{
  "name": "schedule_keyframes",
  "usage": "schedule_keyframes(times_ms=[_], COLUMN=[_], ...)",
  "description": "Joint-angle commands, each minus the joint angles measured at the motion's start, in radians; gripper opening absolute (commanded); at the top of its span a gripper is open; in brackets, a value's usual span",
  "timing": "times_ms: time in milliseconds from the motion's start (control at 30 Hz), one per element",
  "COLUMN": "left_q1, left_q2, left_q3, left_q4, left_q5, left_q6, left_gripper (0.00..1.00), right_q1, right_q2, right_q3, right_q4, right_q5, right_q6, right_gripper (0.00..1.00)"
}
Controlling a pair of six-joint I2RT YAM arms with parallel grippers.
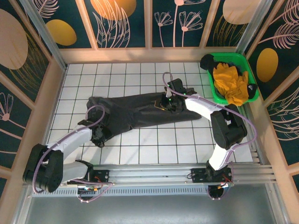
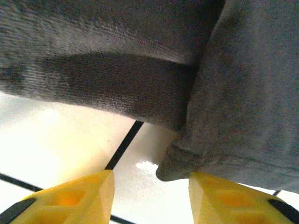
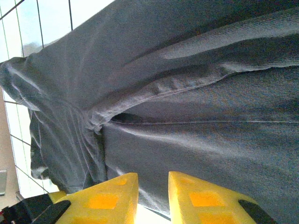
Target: Fold and stack the t-shirts
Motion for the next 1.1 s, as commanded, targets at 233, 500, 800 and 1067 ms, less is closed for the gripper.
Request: schedule_keyframes(times_ms=[233,500,800,1067], left_q1=[0.008,0.008,0.008,0.007], left_q2=[0.026,-0.018,0.008,0.047], left_q3=[0.006,0.057,0.027,0.028], left_q4=[0.206,0.114,0.094,0.087], left_q5=[-0.033,-0.066,-0.034,-0.016], left_q6=[-0.042,-0.017,-0.022,-0.004], left_gripper=[0.26,0.28,0.25,0.07], right_q1=[0.006,0.005,0.005,0.005], right_q2=[-0.041,-0.038,-0.021,-0.02], right_q3=[-0.014,-0.016,-0.007,-0.001], right_q4=[-0.004,-0.003,0.002,-0.008], right_q5=[-0.008,-0.01,-0.011,0.002], right_q6=[-0.013,-0.015,-0.009,-0.006], right_gripper=[0.25,0.25,0.25,0.25])
